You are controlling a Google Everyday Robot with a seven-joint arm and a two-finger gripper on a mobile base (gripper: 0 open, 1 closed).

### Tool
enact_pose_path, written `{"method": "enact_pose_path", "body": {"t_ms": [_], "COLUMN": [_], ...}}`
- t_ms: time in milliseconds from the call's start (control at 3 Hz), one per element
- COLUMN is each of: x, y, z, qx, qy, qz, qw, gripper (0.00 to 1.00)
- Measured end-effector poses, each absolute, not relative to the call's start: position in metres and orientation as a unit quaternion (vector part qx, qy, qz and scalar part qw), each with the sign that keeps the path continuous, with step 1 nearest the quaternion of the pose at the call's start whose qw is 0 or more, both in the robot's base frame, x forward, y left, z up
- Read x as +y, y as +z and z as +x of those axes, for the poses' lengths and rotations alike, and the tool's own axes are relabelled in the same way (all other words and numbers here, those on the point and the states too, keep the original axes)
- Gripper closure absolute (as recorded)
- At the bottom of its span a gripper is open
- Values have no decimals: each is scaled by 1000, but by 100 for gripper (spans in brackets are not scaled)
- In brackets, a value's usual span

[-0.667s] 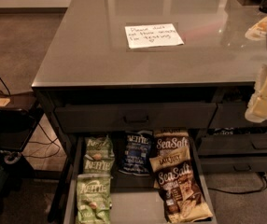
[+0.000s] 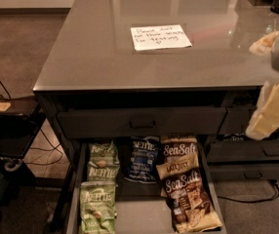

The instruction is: Pick blue chip bag from middle drawer and place on counter

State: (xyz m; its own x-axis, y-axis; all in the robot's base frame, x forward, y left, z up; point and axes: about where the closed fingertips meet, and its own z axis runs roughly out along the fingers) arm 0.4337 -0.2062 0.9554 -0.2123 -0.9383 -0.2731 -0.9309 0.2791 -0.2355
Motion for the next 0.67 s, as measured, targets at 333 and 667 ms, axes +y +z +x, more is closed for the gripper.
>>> {"method": "enact_pose_path", "body": {"t_ms": [333,667], "x": [-183,-152], "y": [916,873], "z": [427,424], "qx": [771,759], "qy": [31,64], "qz": [-598,-597], "qw": [218,252], "gripper": [0,0]}}
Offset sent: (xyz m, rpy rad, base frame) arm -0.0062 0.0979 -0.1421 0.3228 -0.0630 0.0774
